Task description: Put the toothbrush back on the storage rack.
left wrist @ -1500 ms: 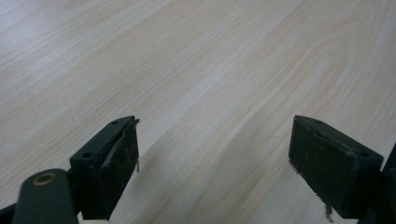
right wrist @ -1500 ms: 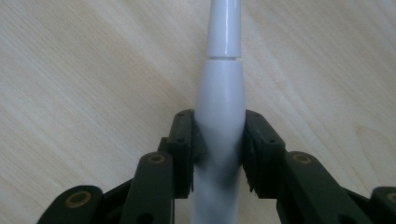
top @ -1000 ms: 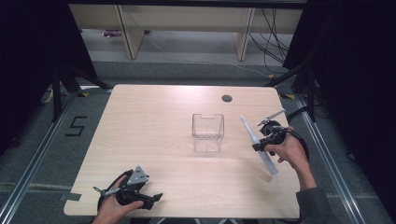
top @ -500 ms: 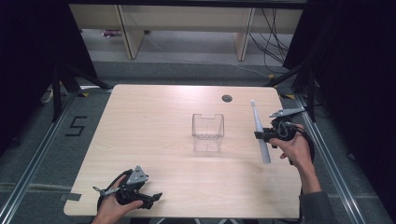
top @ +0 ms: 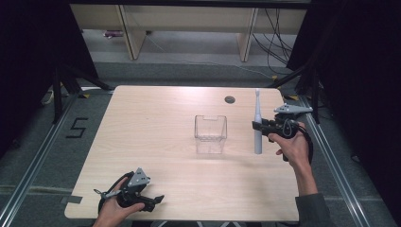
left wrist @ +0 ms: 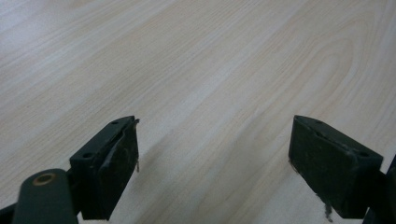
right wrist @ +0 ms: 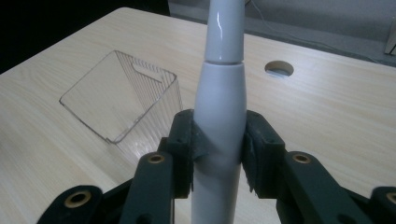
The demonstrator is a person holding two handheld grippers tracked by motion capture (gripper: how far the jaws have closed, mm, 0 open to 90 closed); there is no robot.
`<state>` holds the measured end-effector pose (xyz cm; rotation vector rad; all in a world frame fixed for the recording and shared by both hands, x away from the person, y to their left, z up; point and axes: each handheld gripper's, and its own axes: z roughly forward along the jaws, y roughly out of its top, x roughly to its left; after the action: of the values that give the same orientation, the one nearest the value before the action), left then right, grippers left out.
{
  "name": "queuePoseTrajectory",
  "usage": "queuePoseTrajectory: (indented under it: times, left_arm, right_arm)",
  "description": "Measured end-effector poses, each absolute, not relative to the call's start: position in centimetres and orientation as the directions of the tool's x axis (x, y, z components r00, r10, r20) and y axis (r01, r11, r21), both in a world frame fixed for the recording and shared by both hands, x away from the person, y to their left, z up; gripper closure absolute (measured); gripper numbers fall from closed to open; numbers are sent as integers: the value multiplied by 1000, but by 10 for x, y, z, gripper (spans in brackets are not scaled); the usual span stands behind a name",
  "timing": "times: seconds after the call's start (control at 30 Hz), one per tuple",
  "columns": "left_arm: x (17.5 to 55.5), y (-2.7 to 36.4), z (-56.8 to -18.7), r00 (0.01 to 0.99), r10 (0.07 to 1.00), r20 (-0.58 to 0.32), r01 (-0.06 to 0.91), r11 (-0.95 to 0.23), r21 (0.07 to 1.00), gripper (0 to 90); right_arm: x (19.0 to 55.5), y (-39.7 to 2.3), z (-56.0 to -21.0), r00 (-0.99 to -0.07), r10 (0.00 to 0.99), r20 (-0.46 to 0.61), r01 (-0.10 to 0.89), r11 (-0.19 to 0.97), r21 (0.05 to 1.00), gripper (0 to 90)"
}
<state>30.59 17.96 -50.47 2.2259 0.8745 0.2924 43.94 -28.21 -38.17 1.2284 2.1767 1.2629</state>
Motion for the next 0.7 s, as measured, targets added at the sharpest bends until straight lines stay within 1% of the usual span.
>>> queuePoseTrajectory:
  times: [0.07,0.1,0.27,0.3,0.43,0.57,0.63,0.67,0.7]
  left_arm:
    - [306,179,-505,743,667,-54,506,-507,697,153]
    - [306,180,-504,751,659,-50,502,-519,692,154]
    - [307,179,-505,746,665,-46,504,-517,692,154]
    - [307,180,-505,745,665,-47,505,-516,692,154]
    - [306,179,-505,747,662,-56,505,-511,695,154]
    - [306,179,-505,750,660,-54,504,-516,693,154]
    - [307,180,-504,748,663,-46,502,-518,692,153]
    - [306,179,-504,742,668,-61,513,-506,693,154]
    - [306,179,-505,738,671,-64,516,-500,696,154]
  right_arm:
    - [440,-279,-380,-569,809,145,509,209,835,667]
    - [441,-280,-378,-576,807,127,497,224,838,667]
    - [443,-272,-371,-581,801,145,492,203,846,667]
    - [444,-272,-370,-589,799,118,467,218,857,667]
    - [445,-266,-363,-595,789,152,473,191,860,667]
    - [446,-264,-354,-610,783,124,430,196,881,668]
    - [445,-260,-351,-609,778,155,453,181,873,668]
    - [445,-258,-349,-613,774,158,450,177,875,668]
    - [447,-258,-348,-628,767,132,423,195,885,668]
